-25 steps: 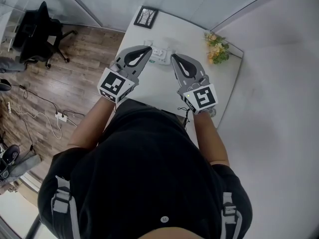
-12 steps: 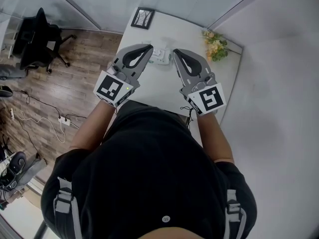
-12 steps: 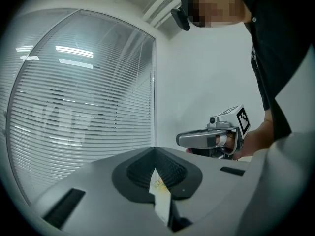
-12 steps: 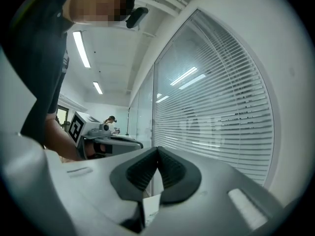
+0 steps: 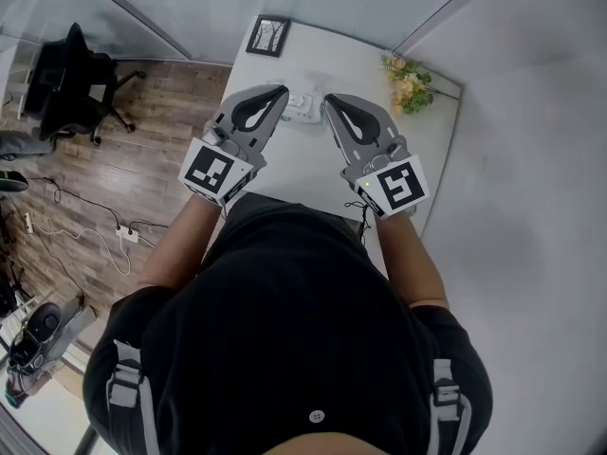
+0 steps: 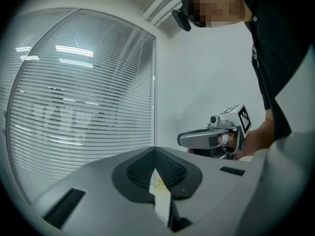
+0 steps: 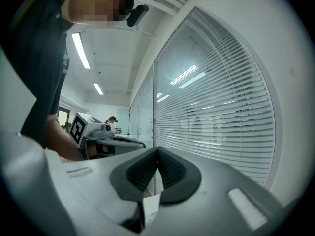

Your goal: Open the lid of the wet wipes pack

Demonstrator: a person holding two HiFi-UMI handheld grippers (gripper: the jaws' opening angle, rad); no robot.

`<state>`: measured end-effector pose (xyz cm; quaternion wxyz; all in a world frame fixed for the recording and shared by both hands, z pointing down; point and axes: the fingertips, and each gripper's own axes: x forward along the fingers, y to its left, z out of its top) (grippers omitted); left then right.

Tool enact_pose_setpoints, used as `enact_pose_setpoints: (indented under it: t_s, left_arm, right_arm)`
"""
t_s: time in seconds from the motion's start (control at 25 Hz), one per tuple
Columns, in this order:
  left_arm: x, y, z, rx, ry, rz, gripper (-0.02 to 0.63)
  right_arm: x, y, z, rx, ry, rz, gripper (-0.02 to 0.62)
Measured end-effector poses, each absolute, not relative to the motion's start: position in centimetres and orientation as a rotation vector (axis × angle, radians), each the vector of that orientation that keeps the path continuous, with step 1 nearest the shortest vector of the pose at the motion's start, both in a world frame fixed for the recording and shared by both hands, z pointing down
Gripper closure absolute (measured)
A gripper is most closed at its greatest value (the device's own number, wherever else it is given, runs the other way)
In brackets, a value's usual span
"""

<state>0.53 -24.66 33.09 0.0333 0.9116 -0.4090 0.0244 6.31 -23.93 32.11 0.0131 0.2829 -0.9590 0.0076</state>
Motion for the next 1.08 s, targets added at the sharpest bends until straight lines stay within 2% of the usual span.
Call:
enact_pose_setpoints:
  t_s: [1.08]
  left_arm:
    - [1.3,-23.7,32.5,2.818,-1.265,0.076,0.598]
  right_arm:
    - [6.9,-23.0,31.8,0.877,-2.988,0.012,0.584]
